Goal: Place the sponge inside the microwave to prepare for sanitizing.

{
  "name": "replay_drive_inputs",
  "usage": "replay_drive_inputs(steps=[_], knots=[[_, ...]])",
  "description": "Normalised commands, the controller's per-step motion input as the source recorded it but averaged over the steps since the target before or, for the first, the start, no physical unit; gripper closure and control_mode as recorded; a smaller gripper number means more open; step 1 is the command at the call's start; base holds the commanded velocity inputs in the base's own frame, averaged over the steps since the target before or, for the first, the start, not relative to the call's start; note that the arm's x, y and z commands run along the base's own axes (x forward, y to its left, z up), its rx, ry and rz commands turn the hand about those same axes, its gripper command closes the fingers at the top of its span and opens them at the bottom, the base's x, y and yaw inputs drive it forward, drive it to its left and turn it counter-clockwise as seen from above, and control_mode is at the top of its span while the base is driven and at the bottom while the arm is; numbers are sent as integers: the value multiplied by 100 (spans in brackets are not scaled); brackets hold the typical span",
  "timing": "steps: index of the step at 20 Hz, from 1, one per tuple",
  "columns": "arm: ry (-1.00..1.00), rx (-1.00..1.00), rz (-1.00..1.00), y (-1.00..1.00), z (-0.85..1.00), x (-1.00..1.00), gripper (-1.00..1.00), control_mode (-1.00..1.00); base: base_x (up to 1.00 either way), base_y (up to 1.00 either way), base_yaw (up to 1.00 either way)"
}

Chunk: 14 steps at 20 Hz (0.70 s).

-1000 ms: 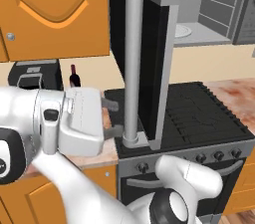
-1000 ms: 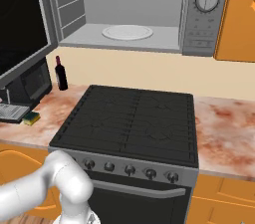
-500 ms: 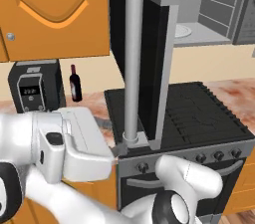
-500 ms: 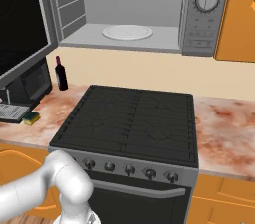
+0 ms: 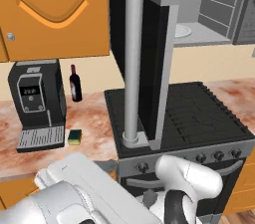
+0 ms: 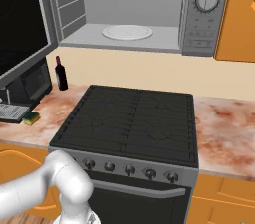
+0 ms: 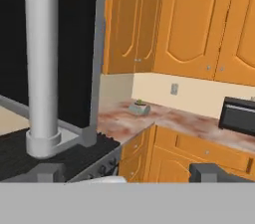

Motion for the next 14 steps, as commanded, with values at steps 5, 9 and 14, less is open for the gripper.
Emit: replay_drive_inputs(steps=[5, 9, 14], knots=[[7, 20, 42, -26, 6, -70, -100, -100, 0, 0, 0], [20, 25, 30, -45, 13, -20, -100, -100, 0, 0, 0], [27, 32, 26, -62, 18, -19, -100, -100, 0, 0, 0]])
